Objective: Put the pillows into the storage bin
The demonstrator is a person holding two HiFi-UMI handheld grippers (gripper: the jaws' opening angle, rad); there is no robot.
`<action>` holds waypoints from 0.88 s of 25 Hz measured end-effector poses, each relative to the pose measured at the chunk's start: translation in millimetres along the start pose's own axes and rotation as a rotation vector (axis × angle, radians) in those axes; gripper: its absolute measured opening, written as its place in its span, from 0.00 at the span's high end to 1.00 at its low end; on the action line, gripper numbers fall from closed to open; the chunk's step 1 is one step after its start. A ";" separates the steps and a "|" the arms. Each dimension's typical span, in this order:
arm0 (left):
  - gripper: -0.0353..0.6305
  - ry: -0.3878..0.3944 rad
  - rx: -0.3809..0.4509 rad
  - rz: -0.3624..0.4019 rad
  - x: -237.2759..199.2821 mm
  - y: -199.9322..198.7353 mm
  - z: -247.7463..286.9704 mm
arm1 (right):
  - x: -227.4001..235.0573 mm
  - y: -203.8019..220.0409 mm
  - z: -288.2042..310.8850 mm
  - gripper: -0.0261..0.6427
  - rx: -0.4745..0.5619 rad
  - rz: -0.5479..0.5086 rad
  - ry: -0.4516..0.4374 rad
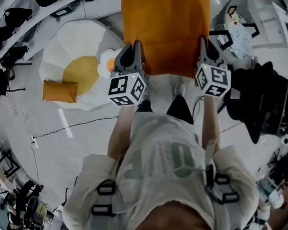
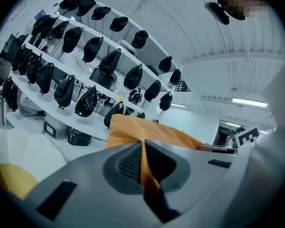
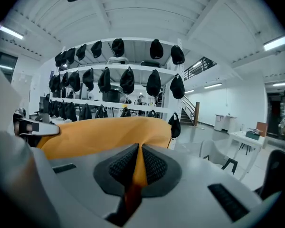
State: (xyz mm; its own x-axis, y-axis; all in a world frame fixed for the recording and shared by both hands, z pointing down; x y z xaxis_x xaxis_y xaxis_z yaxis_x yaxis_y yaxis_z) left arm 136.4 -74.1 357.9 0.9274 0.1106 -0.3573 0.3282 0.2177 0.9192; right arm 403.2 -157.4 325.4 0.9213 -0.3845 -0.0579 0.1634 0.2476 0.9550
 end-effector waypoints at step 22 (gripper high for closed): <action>0.93 -0.240 -0.050 -0.019 36.1 21.9 133.6 | 102.3 8.2 156.5 0.94 -0.081 -0.016 -0.218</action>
State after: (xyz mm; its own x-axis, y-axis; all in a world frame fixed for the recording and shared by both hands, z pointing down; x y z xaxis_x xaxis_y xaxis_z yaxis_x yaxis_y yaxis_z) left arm 201.1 -194.9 387.2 0.9390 -0.1264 -0.3197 0.3426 0.2656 0.9012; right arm 443.5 -333.9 372.9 0.8216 -0.5701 -0.0001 0.2131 0.3070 0.9275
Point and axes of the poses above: the fingertips, and each gripper's own axes: z forward along the fingers, x to its right, y out of its underside, the point moved 8 cm from there along -z, backward along the fingers, and after that the axes turned 4 degrees about z, right-handed, at the moved point
